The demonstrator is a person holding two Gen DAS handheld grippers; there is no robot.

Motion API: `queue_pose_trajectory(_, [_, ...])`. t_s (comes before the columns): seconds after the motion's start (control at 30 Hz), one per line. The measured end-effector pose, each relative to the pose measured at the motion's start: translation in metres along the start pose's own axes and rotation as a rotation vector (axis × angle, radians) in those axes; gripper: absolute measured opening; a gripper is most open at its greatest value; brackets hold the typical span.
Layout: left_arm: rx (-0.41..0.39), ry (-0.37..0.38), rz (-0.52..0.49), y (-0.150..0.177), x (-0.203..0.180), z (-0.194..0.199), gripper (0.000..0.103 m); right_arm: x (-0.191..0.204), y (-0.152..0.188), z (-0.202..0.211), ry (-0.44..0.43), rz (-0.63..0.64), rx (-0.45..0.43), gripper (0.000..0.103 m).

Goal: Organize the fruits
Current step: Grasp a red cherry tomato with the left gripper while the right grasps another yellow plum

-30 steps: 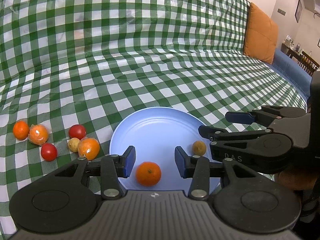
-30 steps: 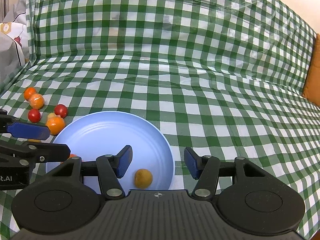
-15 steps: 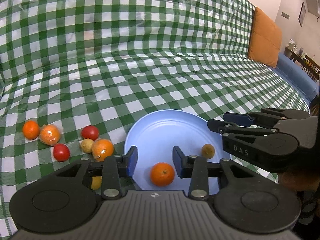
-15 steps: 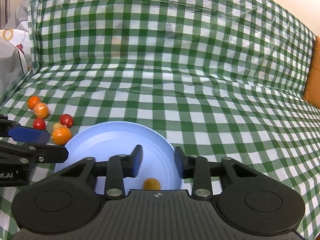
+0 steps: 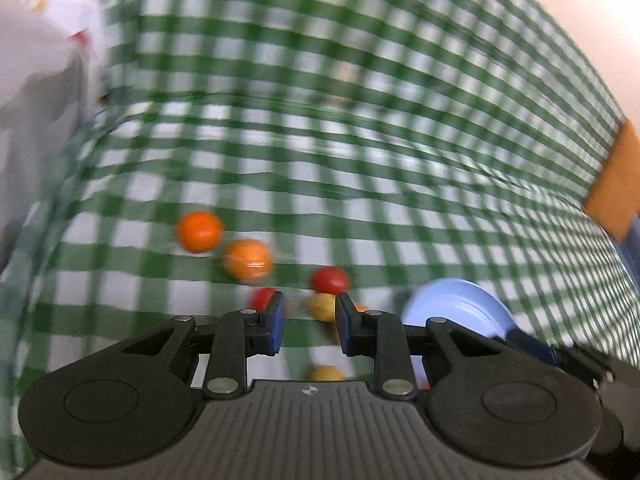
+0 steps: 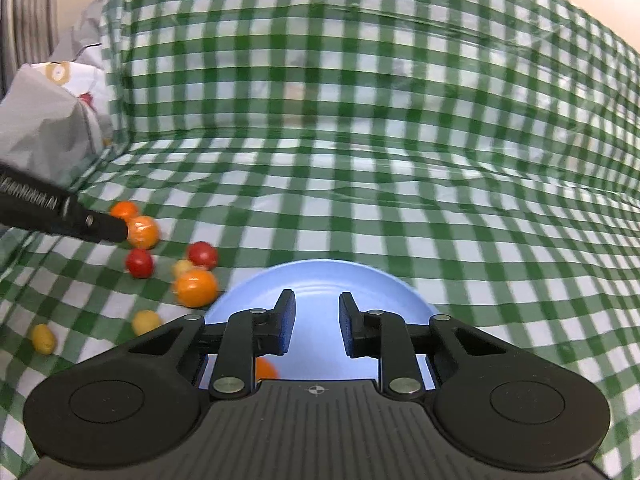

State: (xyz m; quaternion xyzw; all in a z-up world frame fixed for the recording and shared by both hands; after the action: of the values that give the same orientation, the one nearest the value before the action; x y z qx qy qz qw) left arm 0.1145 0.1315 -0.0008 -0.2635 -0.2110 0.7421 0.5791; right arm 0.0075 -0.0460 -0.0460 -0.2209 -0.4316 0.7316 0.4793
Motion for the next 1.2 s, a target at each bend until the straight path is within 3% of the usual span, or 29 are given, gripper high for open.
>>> queue_pose_trajectory(0.33, [0.078, -0.026, 0.142, -0.015, 0.051, -0.018, 0.030, 0.050, 0.001, -0.023, -0.163, 0.075, 0.009, 0.025])
queue_pose_trajectory(0.47, [0.148, 0.007, 0.163, -0.017, 0.053, -0.037, 0.031, 0.075, 0.002, -0.031, -0.243, 0.125, 0.026, 0.025])
queue_pose_trajectory(0.67, [0.188, 0.028, 0.179, -0.023, 0.048, -0.060, 0.039, 0.098, 0.000, -0.050, -0.301, 0.174, 0.069, 0.026])
queue_pose_trajectory(0.73, [0.208, 0.033, 0.158, -0.024, 0.040, -0.068, 0.043, 0.103, 0.001, -0.058, -0.312, 0.183, 0.094, 0.026])
queue_pose_trajectory(0.97, [0.251, -0.030, 0.033, -0.017, 0.016, -0.090, 0.043, 0.105, 0.004, -0.073, -0.264, 0.221, 0.155, 0.034])
queue_pose_trajectory(1.2, [0.224, -0.063, -0.068, -0.010, 0.003, -0.093, 0.032, 0.103, 0.012, -0.081, -0.252, 0.206, 0.206, 0.032])
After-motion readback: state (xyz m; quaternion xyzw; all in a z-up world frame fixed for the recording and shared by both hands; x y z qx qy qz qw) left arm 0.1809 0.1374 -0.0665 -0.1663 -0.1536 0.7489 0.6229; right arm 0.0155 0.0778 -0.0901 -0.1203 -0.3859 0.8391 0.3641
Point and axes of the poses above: each gripper's, at about its wrist camera, not at the fingertips, and z roughly against the way its jaws point, x to its left, y to its underside, the point moved 3 cm from there along -z, roughly the way its jaws point, and after that the axes turned 8 degrees about -y, right-handed, at the moved point
